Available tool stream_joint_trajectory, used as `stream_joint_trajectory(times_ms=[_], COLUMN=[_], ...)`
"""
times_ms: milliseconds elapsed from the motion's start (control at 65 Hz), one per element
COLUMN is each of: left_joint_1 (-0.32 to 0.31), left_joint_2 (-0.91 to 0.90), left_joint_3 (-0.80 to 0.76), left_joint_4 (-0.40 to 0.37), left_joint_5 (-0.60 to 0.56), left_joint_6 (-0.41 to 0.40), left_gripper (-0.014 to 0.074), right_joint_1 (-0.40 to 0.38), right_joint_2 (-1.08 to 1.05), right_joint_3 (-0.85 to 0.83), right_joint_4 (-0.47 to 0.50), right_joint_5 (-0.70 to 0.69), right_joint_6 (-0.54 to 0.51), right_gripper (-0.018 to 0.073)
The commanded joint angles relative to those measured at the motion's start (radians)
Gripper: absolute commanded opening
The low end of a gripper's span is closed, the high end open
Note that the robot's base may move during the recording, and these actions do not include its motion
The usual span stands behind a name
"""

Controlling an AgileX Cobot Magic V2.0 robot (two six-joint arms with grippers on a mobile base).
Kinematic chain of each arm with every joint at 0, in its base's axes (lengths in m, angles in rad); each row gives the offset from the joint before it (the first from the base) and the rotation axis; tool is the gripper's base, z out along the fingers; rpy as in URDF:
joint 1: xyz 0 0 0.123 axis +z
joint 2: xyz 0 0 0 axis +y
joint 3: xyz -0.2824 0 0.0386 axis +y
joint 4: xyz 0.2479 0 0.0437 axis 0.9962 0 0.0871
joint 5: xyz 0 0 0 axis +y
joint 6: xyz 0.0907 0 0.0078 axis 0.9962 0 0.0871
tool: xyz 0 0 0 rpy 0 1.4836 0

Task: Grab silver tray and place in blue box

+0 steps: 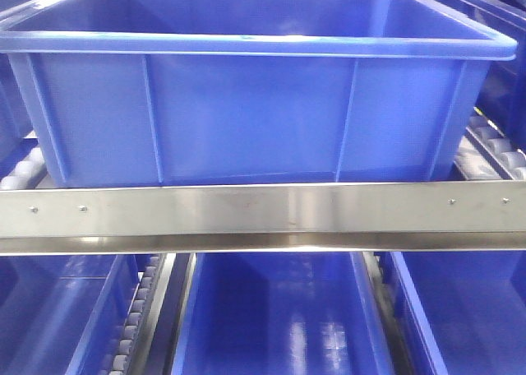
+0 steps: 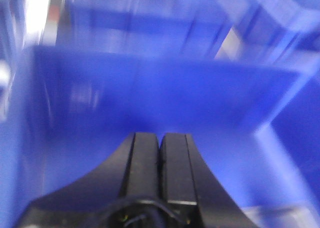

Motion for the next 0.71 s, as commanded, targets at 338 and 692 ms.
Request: stream_joint_trajectory(times_ms=[338, 692], left_joint_1=[0.001, 0.001], left_joint_2=[-0.558, -1.001], left_joint_3=[0.624, 0.944], left_joint_4=[0.027, 0.027], left_joint_5=[-0.223, -0.262], left_joint_6=[-0.006, -0.006], left_gripper=[-0.0098, -0.0098], right_joint_1=[-0.004, -0.004], right_joint_2=[-0.454, -0.886], right_joint_3=[0.479, 0.786], right_joint_4=[-0.091, -0.092], right_joint_5=[-0.218, -0.178], right_joint_6=[-0.025, -0.025], right_gripper=[0.0052, 0.0049])
